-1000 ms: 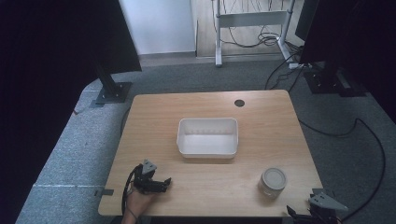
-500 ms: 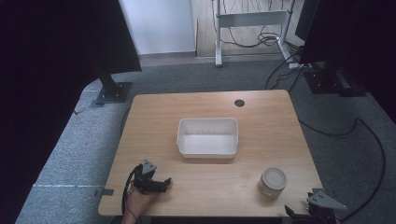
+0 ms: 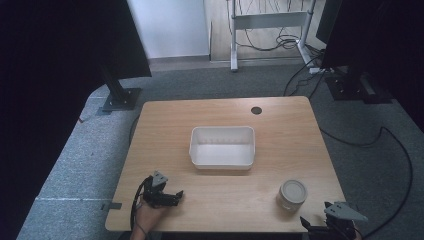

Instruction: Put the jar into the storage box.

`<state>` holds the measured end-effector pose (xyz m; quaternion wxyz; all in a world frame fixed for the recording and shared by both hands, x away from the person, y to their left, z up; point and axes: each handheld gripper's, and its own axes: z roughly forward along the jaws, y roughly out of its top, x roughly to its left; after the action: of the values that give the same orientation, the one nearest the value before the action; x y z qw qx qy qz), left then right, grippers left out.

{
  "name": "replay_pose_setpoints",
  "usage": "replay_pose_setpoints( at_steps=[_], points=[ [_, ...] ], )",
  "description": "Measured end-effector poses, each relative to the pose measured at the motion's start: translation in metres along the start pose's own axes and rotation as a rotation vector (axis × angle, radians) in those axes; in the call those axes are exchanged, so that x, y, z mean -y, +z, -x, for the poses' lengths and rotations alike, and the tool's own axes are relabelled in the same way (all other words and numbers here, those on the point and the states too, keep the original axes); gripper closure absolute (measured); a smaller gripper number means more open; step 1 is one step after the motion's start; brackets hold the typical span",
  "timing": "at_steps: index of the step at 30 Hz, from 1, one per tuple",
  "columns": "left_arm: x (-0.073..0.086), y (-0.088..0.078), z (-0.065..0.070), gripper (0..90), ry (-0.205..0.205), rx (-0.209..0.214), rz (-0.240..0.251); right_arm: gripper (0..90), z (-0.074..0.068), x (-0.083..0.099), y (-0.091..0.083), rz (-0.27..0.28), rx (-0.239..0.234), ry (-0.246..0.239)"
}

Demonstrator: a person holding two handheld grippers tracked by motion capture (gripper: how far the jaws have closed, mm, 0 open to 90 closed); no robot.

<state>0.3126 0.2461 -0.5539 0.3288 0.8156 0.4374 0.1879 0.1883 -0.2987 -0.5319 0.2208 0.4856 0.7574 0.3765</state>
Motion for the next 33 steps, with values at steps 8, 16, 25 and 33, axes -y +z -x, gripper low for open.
replay_pose_setpoints(
  at_steps=[8, 16, 25, 33],
  points=[
    [0.000, 0.000, 0.000, 0.0, -0.002, 0.001, 0.004, 0.0, -0.004, -0.008, 0.003, 0.015, -0.017, -0.014],
    [0.000, 0.000, 0.000, 0.0, -0.003, 0.001, 0.004, 0.0, -0.008, -0.017, 0.009, 0.026, -0.036, -0.030],
    [0.000, 0.000, 0.000, 0.0, -0.003, 0.000, 0.003, 0.0, -0.011, -0.024, 0.017, 0.022, -0.048, -0.043],
    [0.000, 0.000, 0.000, 0.0, -0.002, 0.000, 0.002, 0.0, -0.013, -0.031, 0.022, 0.020, -0.055, -0.053]
  ],
)
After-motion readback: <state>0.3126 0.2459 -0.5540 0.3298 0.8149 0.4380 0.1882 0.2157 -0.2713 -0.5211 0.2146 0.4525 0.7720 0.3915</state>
